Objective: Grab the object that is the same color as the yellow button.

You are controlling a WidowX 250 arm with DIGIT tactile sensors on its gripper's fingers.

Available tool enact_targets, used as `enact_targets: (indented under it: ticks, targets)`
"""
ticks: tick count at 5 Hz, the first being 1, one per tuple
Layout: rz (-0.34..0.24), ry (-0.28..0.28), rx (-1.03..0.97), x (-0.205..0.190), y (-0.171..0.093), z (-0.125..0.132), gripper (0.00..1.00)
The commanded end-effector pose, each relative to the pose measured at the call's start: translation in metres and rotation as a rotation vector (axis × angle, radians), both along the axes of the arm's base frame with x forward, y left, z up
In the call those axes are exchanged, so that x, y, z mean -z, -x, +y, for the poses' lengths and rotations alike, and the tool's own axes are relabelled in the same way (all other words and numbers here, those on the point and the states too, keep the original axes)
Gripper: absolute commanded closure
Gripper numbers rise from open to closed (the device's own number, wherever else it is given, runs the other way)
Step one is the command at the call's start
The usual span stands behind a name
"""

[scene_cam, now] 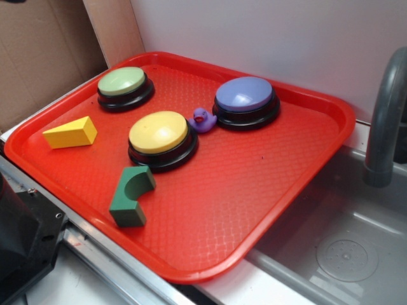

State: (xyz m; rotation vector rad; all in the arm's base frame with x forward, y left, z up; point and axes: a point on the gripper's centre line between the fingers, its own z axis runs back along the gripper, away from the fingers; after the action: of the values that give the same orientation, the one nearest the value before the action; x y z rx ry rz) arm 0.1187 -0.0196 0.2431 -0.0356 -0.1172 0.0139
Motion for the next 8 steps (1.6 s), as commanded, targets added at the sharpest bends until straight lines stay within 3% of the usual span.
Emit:
enact_targets:
  ticks: [1,3,4,5,7,8]
  targets:
    - [0.000,0.000,0.000,0.000,0.000,0.000,0.00]
    - [-0.083,-0.003,0.109,0.034,-0.011,0.026,0.00]
    - [-0.091,-0.029,0.151,0.058,-0.016,0.046,0.00]
    - [-0.114,-0.085,0.220,0.087,-0.025,0.069,0.00]
    - [-0.104,-0.157,0.309,0.147,-0.038,0.111,0.00]
    - [-0.099,-0.116,0.304,0.175,-0.041,0.121,0.00]
